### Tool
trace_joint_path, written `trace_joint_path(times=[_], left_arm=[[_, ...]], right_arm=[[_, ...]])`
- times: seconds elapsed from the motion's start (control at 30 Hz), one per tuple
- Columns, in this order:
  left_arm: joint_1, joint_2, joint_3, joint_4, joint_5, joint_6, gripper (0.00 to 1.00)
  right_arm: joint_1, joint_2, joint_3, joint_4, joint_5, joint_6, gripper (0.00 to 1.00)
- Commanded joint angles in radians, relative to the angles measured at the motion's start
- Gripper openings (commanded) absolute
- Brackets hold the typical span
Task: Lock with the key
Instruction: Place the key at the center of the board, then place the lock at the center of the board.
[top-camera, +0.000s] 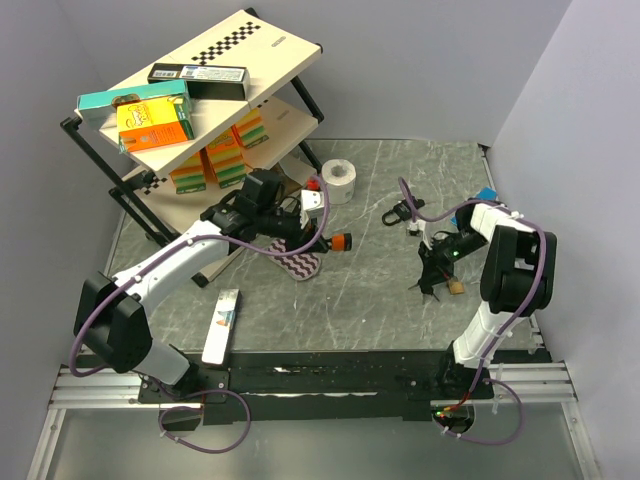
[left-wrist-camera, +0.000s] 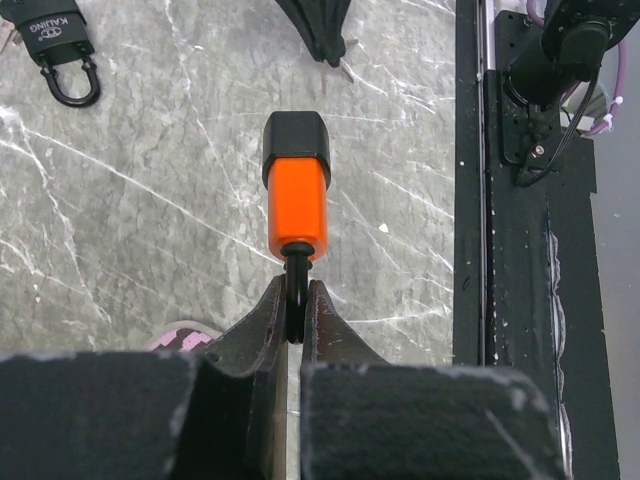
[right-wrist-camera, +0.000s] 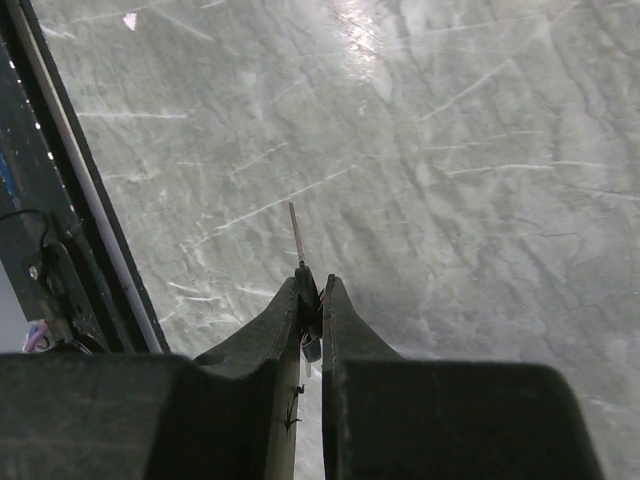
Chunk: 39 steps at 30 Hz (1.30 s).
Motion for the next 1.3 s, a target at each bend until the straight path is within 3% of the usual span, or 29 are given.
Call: trace_joint_path(times=[0.0, 0.2, 0.37, 0.6, 0.77, 0.87, 0.97, 1.27], left_arm=[[-0.002, -0.050, 0.001, 0.024, 0.041, 0.013, 0.01], [-0.002, -0.051, 0.009, 0.013, 0.030, 0.025, 0.01], [-0.002, -0.045, 0.014, 0.010, 0.024, 0.030, 0.01], [-0.002, -0.030, 0.030, -0.001, 0.021, 0.016, 0.01], [0.000, 0.007, 0.073, -0.016, 0.044, -0.068, 0.01], [0.000, 0.049, 0.131, -0.027, 0.044, -0.188, 0.01], [0.000, 0.082, 0.185, -0.065, 0.072, -0.249, 0.01], [0.000, 0.093, 0.146, 0.068, 0.128, -0.452, 0.01]], right_arm=[[-0.006, 0.036, 0.056, 0.038, 0.028, -0.019, 0.07], [-0.008, 0.074, 0.082, 0.050, 0.046, -0.011, 0.24], [-0.009, 0.085, 0.086, 0.070, 0.065, -0.005, 0.30], [-0.008, 0.048, 0.122, 0.053, 0.039, 0.041, 0.60], [-0.008, -0.056, 0.158, 0.043, -0.076, 0.075, 0.70], [-0.002, -0.156, 0.171, 0.064, -0.144, 0.112, 0.83], [0.032, -0.260, 0.186, 0.112, -0.214, 0.156, 0.85], [0.244, -0.659, -0.033, 0.575, -0.247, 0.342, 0.96]])
